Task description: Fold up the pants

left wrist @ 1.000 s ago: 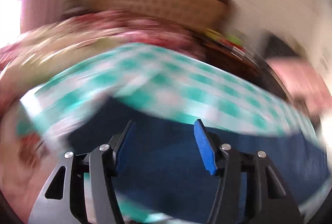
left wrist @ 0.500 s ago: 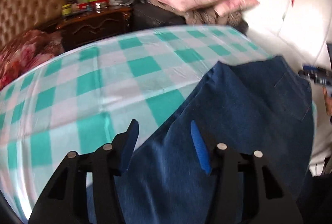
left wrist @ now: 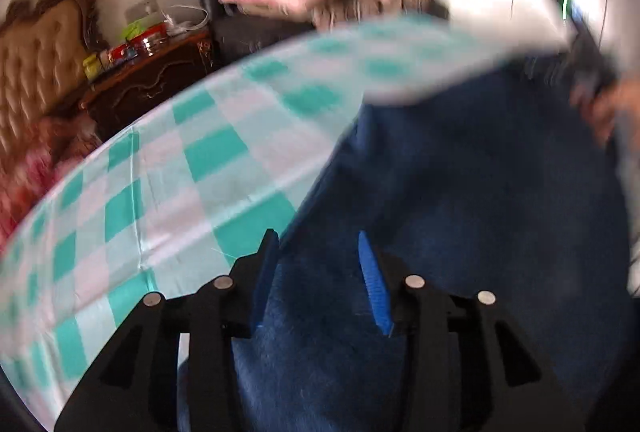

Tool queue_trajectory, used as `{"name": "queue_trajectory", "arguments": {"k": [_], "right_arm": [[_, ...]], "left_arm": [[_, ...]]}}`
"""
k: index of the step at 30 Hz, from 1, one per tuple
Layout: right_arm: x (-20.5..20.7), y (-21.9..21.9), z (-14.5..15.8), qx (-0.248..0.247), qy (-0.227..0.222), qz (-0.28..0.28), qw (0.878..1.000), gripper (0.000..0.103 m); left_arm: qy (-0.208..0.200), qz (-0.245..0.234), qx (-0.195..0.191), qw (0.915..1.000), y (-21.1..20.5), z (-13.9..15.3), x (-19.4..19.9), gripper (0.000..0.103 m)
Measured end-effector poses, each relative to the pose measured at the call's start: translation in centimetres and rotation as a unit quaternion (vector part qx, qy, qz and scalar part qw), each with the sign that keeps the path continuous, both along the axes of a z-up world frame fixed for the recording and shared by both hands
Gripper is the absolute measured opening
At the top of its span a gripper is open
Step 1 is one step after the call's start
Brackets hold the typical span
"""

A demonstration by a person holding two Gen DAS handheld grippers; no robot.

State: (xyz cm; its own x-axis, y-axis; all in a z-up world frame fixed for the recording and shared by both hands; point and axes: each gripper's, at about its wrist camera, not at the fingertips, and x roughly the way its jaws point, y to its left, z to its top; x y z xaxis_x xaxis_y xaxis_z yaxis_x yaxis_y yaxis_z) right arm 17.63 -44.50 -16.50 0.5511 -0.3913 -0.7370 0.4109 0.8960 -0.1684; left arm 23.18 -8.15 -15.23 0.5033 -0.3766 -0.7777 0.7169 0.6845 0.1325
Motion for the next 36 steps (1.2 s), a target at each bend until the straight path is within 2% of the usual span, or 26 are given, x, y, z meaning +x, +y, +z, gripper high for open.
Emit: {"name": "queue_trajectory", "arguments": {"k": [2, 3, 5, 7, 8, 9, 10, 12, 13, 15, 17, 18, 20, 21, 22, 24, 25, 26, 27, 28, 29, 31, 32, 33, 35, 36], "right_arm": [[-0.5, -0.2, 0.4, 0.001, -0.007, -0.019, 1.000, 0.085], [-1.0, -0.3, 0.8, -0.002, -0.013, -0.032, 0.999, 0.086], [-2.3, -0.4, 2.1, -0.005, -0.037, -0.052, 0.998, 0.086], [-2.9, 0.3, 3.0, 0.023, -0.064, -0.015, 0.998, 0.086], [-2.8, 0.9, 3.1, 0.024, -0.064, 0.006, 0.998, 0.086], [-2.6, 1.9, 3.0, 0.018, -0.059, 0.030, 0.998, 0.086], [-2.0, 3.2, 2.5, -0.005, -0.041, 0.057, 0.998, 0.087], [-1.1, 4.5, 0.8, -0.052, 0.010, 0.053, 0.997, 0.087], [-0.6, 4.3, -0.2, -0.069, 0.036, 0.034, 0.996, 0.087], [-1.5, 2.5, -0.5, -0.024, 0.029, -0.011, 0.999, 0.088], [-2.9, 1.0, 0.4, -0.023, 0.017, -0.069, 0.997, 0.088], [-3.3, 0.8, 0.7, -0.024, 0.013, -0.074, 0.997, 0.089], [-4.6, 1.2, 1.7, -0.006, -0.003, -0.067, 0.998, 0.088], [-5.3, 1.9, 2.2, 0.003, -0.012, -0.061, 0.998, 0.088], [-5.9, 2.9, 2.5, 0.012, -0.020, -0.053, 0.998, 0.088], [-7.1, 4.7, 2.7, 0.028, -0.027, -0.040, 0.998, 0.089], [-7.6, 5.8, 2.8, 0.039, -0.030, -0.032, 0.998, 0.089], [-8.4, 7.5, 2.8, 0.053, -0.033, -0.019, 0.998, 0.089], [-9.2, 8.8, 2.8, 0.061, -0.035, -0.007, 0.997, 0.089], [-9.9, 10.0, 2.6, 0.065, -0.034, 0.004, 0.997, 0.089], [-10.6, 10.9, 2.4, 0.066, -0.030, 0.007, 0.997, 0.089], [-11.3, 12.3, 1.6, 0.074, -0.020, 0.019, 0.997, 0.089], [-11.6, 12.9, 1.4, 0.077, -0.018, 0.027, 0.997, 0.089], [-11.7, 13.5, 1.3, 0.076, -0.017, 0.034, 0.996, 0.089], [-11.7, 14.8, 1.0, 0.073, -0.013, 0.049, 0.996, 0.089], [-11.5, 15.3, 0.9, 0.077, -0.008, 0.055, 0.995, 0.089]], "left_arm": [[0.024, 0.057, -0.030, 0.9977, 1.7, 0.0, 2.8, 0.073], [0.009, 0.081, -0.026, 0.9963, 2.4, 0.3, 3.4, 0.076], [-0.040, 0.123, 0.007, 0.9915, 3.3, 0.8, 3.9, 0.074], [-0.011, 0.122, -0.038, 0.9918, 4.3, 1.4, 3.8, 0.074], [0.013, 0.121, -0.080, 0.9894, 4.9, 1.6, 3.8, 0.074], [0.019, 0.119, -0.093, 0.9883, 5.0, 1.6, 3.5, 0.074], [0.018, 0.115, -0.091, 0.9891, 4.8, 1.5, 3.1, 0.075], [-0.001, 0.117, -0.019, 0.9930, 4.0, 0.2, 3.0, 0.076], [-0.015, 0.136, 0.020, 0.9904, 3.9, -0.6, 3.7, 0.077], [-0.024, 0.221, 0.007, 0.9748, 7.3, -0.2, 4.4, 0.076], [-0.041, 0.281, -0.012, 0.9587, 10.5, 0.8, 4.0, 0.075], [-0.034, 0.277, -0.043, 0.9593, 11.8, 1.3, 3.5, 0.075], [-0.004, 0.230, -0.088, 0.9692, 12.6, 1.7, 2.0, 0.075], [0.002, 0.208, -0.087, 0.9742, 12.4, 1.5, 1.5, 0.075], [0.002, 0.190, -0.067, 0.9795, 11.9, 0.9, 0.9, 0.075], [0.003, 0.187, -0.012, 0.9823, 11.3, -0.8, 1.3, 0.077], [0.006, 0.197, -0.029, 0.9800, 12.1, -0.5, 1.5, 0.077], [-0.013, 0.234, -0.022, 0.9720, 13.2, -0.1, 1.9, 0.077], [-0.046, 0.289, 0.017, 0.9562, 14.6, 0.1, 2.4, 0.074], [-0.056, 0.320, 0.029, 0.9454, 16.1, 0.2, 2.5, 0.074], [-0.045, 0.331, 0.009, 0.9427, 17.5, 0.5, 2.5, 0.074], [-0.001, 0.303, -0.098, 0.9480, 19.7, 1.8, 1.5, 0.073], [0.008, 0.277, -0.127, 0.9524, 19.7, 2.2, 0.6, 0.075], [0.014, 0.241, -0.133, 0.9614, 18.9, 2.1, -0.3, 0.075], [0.022, 0.197, -0.087, 0.9763, 16.9, 1.0, -1.5, 0.077], [0.011, 0.215, -0.020, 0.9763, 16.5, -0.2, -1.7, 0.077]]}}
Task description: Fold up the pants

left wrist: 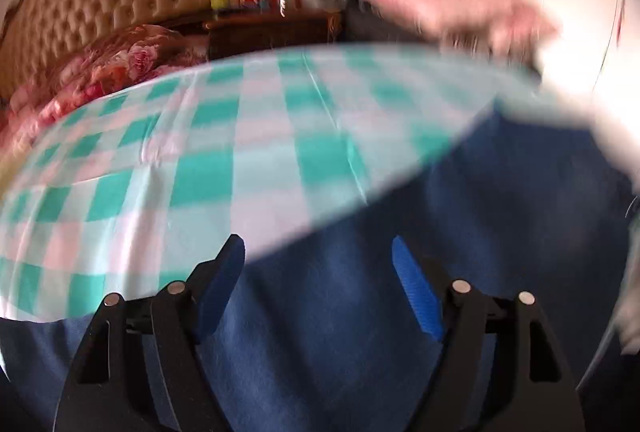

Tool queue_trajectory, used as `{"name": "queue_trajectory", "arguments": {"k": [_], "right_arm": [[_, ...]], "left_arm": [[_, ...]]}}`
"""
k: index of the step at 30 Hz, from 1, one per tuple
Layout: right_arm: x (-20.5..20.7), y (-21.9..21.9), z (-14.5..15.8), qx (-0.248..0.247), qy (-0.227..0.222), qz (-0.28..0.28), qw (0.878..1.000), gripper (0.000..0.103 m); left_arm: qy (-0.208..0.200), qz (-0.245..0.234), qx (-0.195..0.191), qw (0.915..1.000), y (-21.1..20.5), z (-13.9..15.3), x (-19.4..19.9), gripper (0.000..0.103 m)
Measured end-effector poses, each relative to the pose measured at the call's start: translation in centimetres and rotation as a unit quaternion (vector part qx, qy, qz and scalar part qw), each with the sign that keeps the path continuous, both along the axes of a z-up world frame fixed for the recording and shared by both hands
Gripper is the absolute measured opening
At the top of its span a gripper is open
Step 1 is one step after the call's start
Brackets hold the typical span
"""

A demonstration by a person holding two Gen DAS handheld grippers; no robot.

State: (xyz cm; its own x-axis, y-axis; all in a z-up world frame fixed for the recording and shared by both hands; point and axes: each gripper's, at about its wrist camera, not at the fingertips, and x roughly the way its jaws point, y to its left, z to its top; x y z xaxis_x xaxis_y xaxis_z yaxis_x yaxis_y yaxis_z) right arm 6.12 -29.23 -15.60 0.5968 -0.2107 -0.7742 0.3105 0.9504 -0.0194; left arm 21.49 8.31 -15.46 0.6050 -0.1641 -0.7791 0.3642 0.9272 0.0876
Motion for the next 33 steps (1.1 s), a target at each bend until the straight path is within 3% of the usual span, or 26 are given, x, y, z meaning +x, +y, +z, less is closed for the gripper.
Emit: {"name": "queue_trajectory", "arguments": {"k": [1, 2, 3, 6, 9, 10, 12, 14, 16, 18, 20, 22, 23, 24, 28, 30, 33], "right_arm": [[0.1, 0.1, -0.1, 0.004, 0.003, 0.001, 1.000, 0.089], [0.2, 0.4, -0.2, 0.007, 0.005, 0.001, 1.000, 0.089], [0.2, 0.5, -0.2, 0.007, 0.006, 0.000, 1.000, 0.089], [-0.1, 0.2, -0.4, 0.000, 0.012, -0.015, 1.000, 0.089], [0.0, -0.7, -1.0, -0.001, 0.027, -0.034, 0.999, 0.089], [0.0, -1.0, -1.4, -0.005, 0.040, -0.039, 0.998, 0.089], [0.0, -1.2, -2.0, -0.011, 0.054, -0.039, 0.998, 0.090], [-0.4, -1.3, -2.2, -0.020, 0.047, -0.041, 0.998, 0.091], [-0.5, -1.4, -2.5, -0.014, 0.046, -0.043, 0.998, 0.091], [-0.5, -1.5, -2.5, -0.012, 0.046, -0.044, 0.998, 0.092], [-0.5, -1.4, -2.6, -0.015, 0.043, -0.043, 0.998, 0.092], [-0.8, -1.3, -2.8, -0.019, 0.033, -0.038, 0.999, 0.092], [-0.8, -1.4, -2.8, -0.019, 0.031, -0.039, 0.999, 0.093], [-0.8, -1.4, -2.9, -0.018, 0.031, -0.040, 0.999, 0.094], [-0.6, -1.6, -2.3, -0.015, 0.038, -0.049, 0.998, 0.094], [-1.7, -2.6, -1.3, -0.021, 0.010, -0.074, 0.997, 0.094], [-3.4, -4.8, -0.8, -0.059, -0.004, -0.113, 0.992, 0.094]], "left_arm": [[-0.009, 0.043, 0.062, 0.9971, 0.5, -0.9, 0.1, 0.081], [-0.025, 0.086, 0.062, 0.9940, 1.8, -0.6, -0.1, 0.088], [-0.027, 0.140, 0.056, 0.9882, 3.8, -0.2, -0.3, 0.088], [-0.012, 0.275, 0.026, 0.9609, 10.8, 0.1, -1.7, 0.088], [-0.005, 0.313, -0.026, 0.9494, 16.0, -0.1, -4.1, 0.086], [0.004, 0.319, -0.023, 0.9474, 17.2, -0.5, -4.7, 0.086], [0.005, 0.353, 0.007, 0.9354, 20.2, -0.8, -6.0, 0.086], [-0.017, 0.408, -0.001, 0.9130, 23.5, -0.2, -8.0, 0.086], [-0.053, 0.458, -0.038, 0.8866, 26.6, 1.5, -10.6, 0.084], [-0.075, 0.476, -0.041, 0.8753, 27.5, 2.6, -12.4, 0.084], [-0.111, 0.458, -0.060, 0.8797, 27.1, 3.6, -14.5, 0.084], [-0.148, 0.409, -0.083, 0.8966, 24.4, 4.6, -16.8, 0.085], [-0.146, 0.391, -0.092, 0.9042, 23.6, 4.6, -16.8, 0.088], [-0.131, 0.357, -0.111, 0.9184, 21.8, 4.4, -16.8, 0.090], [-0.101, 0.268, -0.135, 0.9485, 14.9, 3.7, -16.7, 0.090], [-0.088, 0.234, -0.128, 0.9598, 11.4, 3.6, -16.4, 0.090], [-0.065, 0.213, -0.130, 0.9663, 8.3, 2.9, -15.7, 0.090]]}}
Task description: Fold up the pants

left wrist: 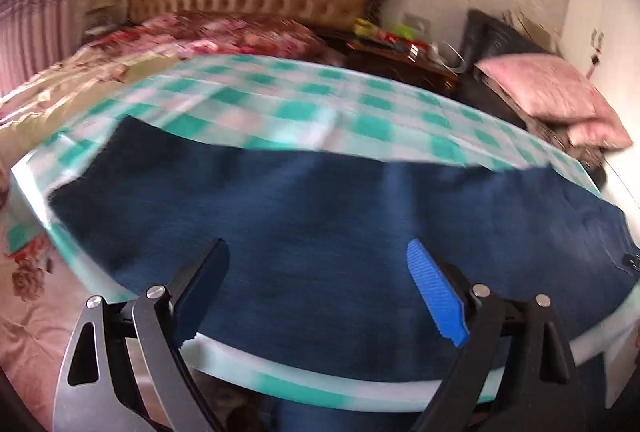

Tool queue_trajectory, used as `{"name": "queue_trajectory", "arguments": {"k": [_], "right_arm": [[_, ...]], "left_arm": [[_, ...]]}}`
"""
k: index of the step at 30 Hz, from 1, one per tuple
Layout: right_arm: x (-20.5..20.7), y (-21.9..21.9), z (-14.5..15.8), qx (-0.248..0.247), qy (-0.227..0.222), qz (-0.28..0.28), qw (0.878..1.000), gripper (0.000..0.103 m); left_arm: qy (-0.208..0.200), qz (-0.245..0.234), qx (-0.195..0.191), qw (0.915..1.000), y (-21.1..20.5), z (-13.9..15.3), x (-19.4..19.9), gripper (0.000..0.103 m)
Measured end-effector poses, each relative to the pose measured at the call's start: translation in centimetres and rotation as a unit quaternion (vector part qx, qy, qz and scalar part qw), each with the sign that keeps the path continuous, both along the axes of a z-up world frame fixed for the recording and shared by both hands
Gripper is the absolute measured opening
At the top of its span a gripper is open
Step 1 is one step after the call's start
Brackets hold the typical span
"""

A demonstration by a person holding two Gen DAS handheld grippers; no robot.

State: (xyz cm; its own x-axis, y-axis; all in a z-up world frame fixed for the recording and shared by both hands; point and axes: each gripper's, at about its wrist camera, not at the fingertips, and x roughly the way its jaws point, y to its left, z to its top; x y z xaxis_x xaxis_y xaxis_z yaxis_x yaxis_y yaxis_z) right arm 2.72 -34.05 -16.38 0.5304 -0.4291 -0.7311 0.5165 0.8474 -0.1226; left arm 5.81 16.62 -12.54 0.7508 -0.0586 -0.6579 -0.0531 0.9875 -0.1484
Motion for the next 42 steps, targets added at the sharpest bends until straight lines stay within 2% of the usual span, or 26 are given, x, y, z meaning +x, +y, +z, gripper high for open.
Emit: {"name": "queue_trajectory", "arguments": {"k": [2, 3, 5, 8, 10, 11, 14, 15, 17, 18, 19, 22, 25, 26, 28, 29, 30, 32, 35, 38, 39, 40, 41, 42], "right_arm": [[-1.1, -1.7, 0.0, -0.013, 0.000, -0.023, 1.000, 0.094], [-1.8, -2.8, 0.0, -0.011, -0.004, -0.036, 0.999, 0.093], [-4.0, -6.5, 0.5, 0.037, -0.031, -0.073, 0.996, 0.093], [-6.6, -11.5, 0.7, 0.114, -0.060, -0.118, 0.985, 0.086], [-7.9, -14.5, 0.8, 0.165, -0.081, -0.124, 0.975, 0.085], [-8.2, -15.2, 0.8, 0.177, -0.087, -0.124, 0.972, 0.084], [-8.9, -17.5, 0.7, 0.235, -0.118, -0.126, 0.957, 0.081], [-8.9, -18.0, 0.6, 0.253, -0.127, -0.128, 0.951, 0.080], [-8.4, -18.5, 0.4, 0.265, -0.130, -0.126, 0.947, 0.077], [-8.0, -18.8, 0.3, 0.268, -0.128, -0.124, 0.947, 0.073], [-7.8, -19.0, 0.3, 0.272, -0.130, -0.120, 0.946, 0.072], [-6.8, -19.1, 0.6, 0.275, -0.128, -0.104, 0.947, 0.065], [-5.7, -18.9, 0.4, 0.270, -0.113, -0.092, 0.952, 0.047], [-5.3, -18.6, 0.2, 0.268, -0.106, -0.085, 0.954, 0.033], [-5.5, -18.1, 0.3, 0.247, -0.097, -0.089, 0.960, 0.023], [-5.6, -18.0, 0.5, 0.241, -0.097, -0.089, 0.962, 0.020], [-5.8, -17.9, 0.7, 0.242, -0.101, -0.088, 0.961, 0.017], [-6.2, -17.4, 1.7, 0.235, -0.109, -0.080, 0.963, 0.015], [-7.0, -17.1, 3.0, 0.226, -0.117, -0.075, 0.964, 0.014], [-6.7, -17.4, 2.0, 0.221, -0.093, -0.082, 0.967, 0.014], [-6.4, -17.7, 1.3, 0.221, -0.080, -0.088, 0.968, 0.015], [-6.4, -17.7, 0.8, 0.214, -0.069, -0.101, 0.969, 0.015], [-6.4, -17.6, 0.9, 0.201, -0.066, -0.108, 0.971, 0.019], [-6.6, -17.3, 1.4, 0.178, -0.064, -0.117, 0.975, 0.036]], "left_arm": [[0.003, -0.018, 0.001, 0.9998, -2.0, -0.1, 0.3, 0.090], [0.005, -0.027, 0.011, 0.9996, -3.2, -0.1, 0.5, 0.086], [0.009, -0.048, 0.015, 0.9987, -4.8, 0.0, 1.2, 0.079], [-0.009, -0.136, 0.019, 0.9904, -8.8, 1.1, 1.4, 0.079], [-0.021, -0.220, 0.039, 0.9746, -13.6, 1.9, 0.3, 0.079], [-0.023, -0.270, 0.040, 0.9618, -16.7, 2.2, -0.6, 0.077], [-0.022, -0.363, 0.039, 0.9306, -23.7, 1.8, -2.6, 0.067], [-0.027, -0.403, 0.062, 0.9127, -27.2, 1.2, -3.7, 0.060], [-0.036, -0.441, 0.098, 0.8914, -31.5, 0.2, -5.3, 0.053], [-0.038, -0.453, 0.104, 0.8843, -32.8, -0.2, -5.7, 0.050], [-0.039, -0.460, 0.105, 0.8807, -33.9, -0.5, -6.1, 0.048], [-0.055, -0.464, 0.143, 0.8724, -36.0, -1.3, -6.9, 0.041], [-0.052, -0.470, 0.169, 0.8647, -37.4, -2.1, -7.3, 0.033], [-0.053, -0.473, 0.181, 0.8608, -37.6, -2.4, -7.3, 0.027], [-0.056, -0.476, 0.204, 0.8534, -37.6, -2.7, -7.5, 0.019], [-0.057, -0.478, 0.206, 0.8519, -37.4, -2.8, -7.5, 0.013], [-0.060, -0.480, 0.207, 0.8505, -37.4, -2.7, -7.6, 0.001], [-0.077, -0.475, 0.209, 0.8515, -37.0, -1.8, -7.8, 0.001], [-0.074, -0.477, 0.191, 0.8549, -36.2, -1.0, -7.6, 0.001], [-0.059, -0.488, 0.181, 0.8520, -36.0, -1.5, -7.5, 0.002], [-0.055, -0.490, 0.183, 0.8507, -36.0, -1.8, -7.6, 0.007], [-0.052, -0.492, 0.180, 0.8499, -36.0, -1.9, -7.6, 0.007], [-0.044, -0.497, 0.168, 0.8501, -35.8, -1.9, -7.7, 0.011], [-0.041, -0.497, 0.151, 0.8536, -35.4, -1.5, -7.6, 0.019]]}}
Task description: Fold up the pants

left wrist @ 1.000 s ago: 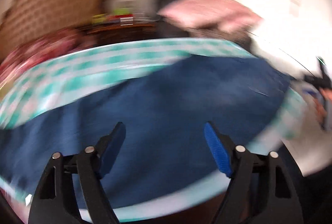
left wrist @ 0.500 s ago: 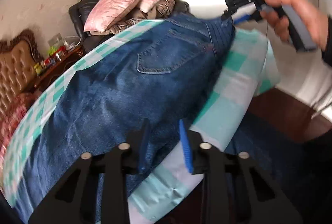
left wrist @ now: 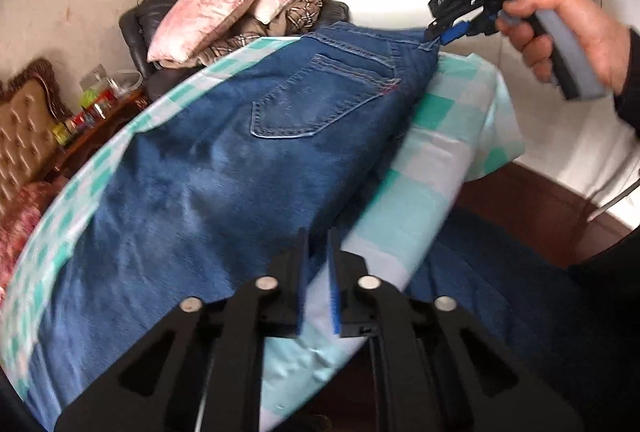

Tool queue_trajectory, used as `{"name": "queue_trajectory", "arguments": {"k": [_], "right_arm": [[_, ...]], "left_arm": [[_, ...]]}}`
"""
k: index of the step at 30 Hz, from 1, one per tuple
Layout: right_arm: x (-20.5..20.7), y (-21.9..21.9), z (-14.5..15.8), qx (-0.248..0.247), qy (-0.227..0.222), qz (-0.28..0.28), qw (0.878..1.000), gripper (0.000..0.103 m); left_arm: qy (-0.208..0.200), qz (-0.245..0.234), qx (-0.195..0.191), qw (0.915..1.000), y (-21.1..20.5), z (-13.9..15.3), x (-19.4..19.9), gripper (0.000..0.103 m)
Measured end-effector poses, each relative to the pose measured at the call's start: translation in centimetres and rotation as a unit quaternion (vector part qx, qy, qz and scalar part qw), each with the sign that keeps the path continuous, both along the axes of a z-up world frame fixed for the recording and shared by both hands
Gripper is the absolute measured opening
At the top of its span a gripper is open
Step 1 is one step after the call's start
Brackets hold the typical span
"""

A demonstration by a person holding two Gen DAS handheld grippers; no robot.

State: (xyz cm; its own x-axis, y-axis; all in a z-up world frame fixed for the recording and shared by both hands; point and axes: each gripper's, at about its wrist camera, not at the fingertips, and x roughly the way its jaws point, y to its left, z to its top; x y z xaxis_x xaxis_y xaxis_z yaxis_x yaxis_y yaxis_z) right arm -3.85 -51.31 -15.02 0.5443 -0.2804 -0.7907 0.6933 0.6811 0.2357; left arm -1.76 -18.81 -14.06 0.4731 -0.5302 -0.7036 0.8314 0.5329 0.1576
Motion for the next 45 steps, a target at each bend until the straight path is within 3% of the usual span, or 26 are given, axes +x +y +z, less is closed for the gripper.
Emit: {"name": "queue_trajectory", "arguments": {"k": [1, 2, 3, 4, 6, 10, 12, 16, 19, 21, 27, 33, 37, 38, 39, 41, 43, 45], "right_arm": [[-0.2, 0.7, 1.1, -0.046, 0.012, -0.020, 0.999, 0.045], [-0.2, 1.5, 2.0, -0.089, 0.018, -0.034, 0.995, 0.060], [-0.1, 2.5, 2.8, -0.119, 0.020, -0.035, 0.992, 0.065], [0.2, 3.5, 3.3, -0.135, 0.019, -0.026, 0.990, 0.067], [1.7, 6.9, 3.9, -0.155, 0.013, 0.018, 0.988, 0.080], [5.0, 12.5, 2.6, -0.149, 0.028, 0.098, 0.984, 0.080], [6.4, 14.8, 1.3, -0.133, 0.034, 0.127, 0.982, 0.083], [8.5, 18.5, -0.8, -0.128, 0.061, 0.177, 0.974, 0.086], [9.0, 20.0, -2.2, -0.116, 0.083, 0.194, 0.971, 0.088], [9.2, 20.5, -2.8, -0.126, 0.094, 0.199, 0.967, 0.089], [8.9, 21.0, -3.1, -0.133, 0.098, 0.204, 0.965, 0.092], [9.0, 21.3, -3.1, -0.134, 0.103, 0.198, 0.965, 0.092], [8.8, 21.5, -3.1, -0.142, 0.102, 0.195, 0.965, 0.092], [8.6, 21.4, -3.1, -0.141, 0.098, 0.195, 0.966, 0.092], [8.5, 21.5, -3.2, -0.141, 0.096, 0.198, 0.965, 0.093], [8.1, 21.5, -3.3, -0.148, 0.091, 0.203, 0.964, 0.097], [7.7, 21.4, -3.5, -0.148, 0.086, 0.199, 0.965, 0.099], [7.6, 21.3, -3.6, -0.147, 0.083, 0.200, 0.965, 0.099]], "left_arm": [[0.008, 0.006, -0.013, 0.9999, 0.3, 0.3, 0.2, 0.025], [0.020, 0.019, -0.033, 0.9991, 0.8, 0.8, 0.6, 0.039], [0.048, 0.050, -0.074, 0.9949, 1.8, 1.7, 1.8, 0.050], [0.075, 0.071, -0.103, 0.9893, 2.5, 2.1, 2.8, 0.050], [0.127, 0.127, -0.147, 0.9727, 3.9, 2.2, 5.1, 0.050], [0.146, 0.235, -0.141, 0.9507, 5.8, 1.4, 7.8, 0.051], [0.146, 0.269, -0.127, 0.9434, 6.6, 0.9, 8.3, 0.064], [0.150, 0.316, -0.077, 0.9338, 7.6, -0.8, 9.0, 0.077], [0.137, 0.312, -0.047, 0.9390, 7.3, -1.3, 8.9, 0.092], [0.144, 0.318, -0.044, 0.9362, 7.3, -1.6, 8.9, 0.101], [0.141, 0.336, -0.040, 0.9303, 7.1, -1.8, 8.7, 0.101], [0.122, 0.324, -0.015, 0.9381, 6.4, -2.0, 8.3, 0.101], [0.113, 0.320, -0.021, 0.9404, 6.6, -2.0, 8.0, 0.101], [0.110, 0.323, -0.019, 0.9397, 6.9, -1.6, 8.0, 0.097], [0.094, 0.334, -0.030, 0.9373, 7.6, -0.9, 7.8, 0.092], [0.073, 0.336, -0.063, 0.9369, 9.6, 0.4, 7.6, 0.091], [0.067, 0.352, -0.091, 0.9292, 12.7, 1.2, 8.2, 0.082], [0.082, 0.393, -0.096, 0.9110, 17.0, 0.7, 9.6, 0.063]]}}
